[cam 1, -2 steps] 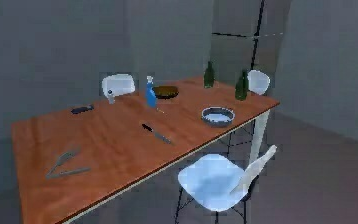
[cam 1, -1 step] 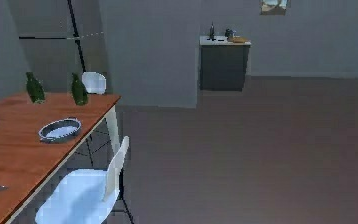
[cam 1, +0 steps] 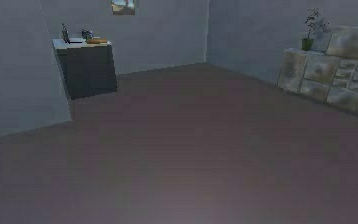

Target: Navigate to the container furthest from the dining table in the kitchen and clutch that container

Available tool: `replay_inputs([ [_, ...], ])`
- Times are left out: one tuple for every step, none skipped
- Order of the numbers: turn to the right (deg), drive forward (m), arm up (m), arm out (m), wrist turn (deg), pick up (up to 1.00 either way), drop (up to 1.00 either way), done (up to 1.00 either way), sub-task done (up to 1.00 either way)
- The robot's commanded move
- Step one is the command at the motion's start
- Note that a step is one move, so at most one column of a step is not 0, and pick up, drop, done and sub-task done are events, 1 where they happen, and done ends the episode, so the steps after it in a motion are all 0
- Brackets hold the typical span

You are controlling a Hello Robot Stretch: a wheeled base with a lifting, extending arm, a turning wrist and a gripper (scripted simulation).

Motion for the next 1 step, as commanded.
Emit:
replay_inputs([
  [0.0, 0.40, 0.00, 0.00, 0.0, 0.00, 0.00, 0.00, 0.00],
])
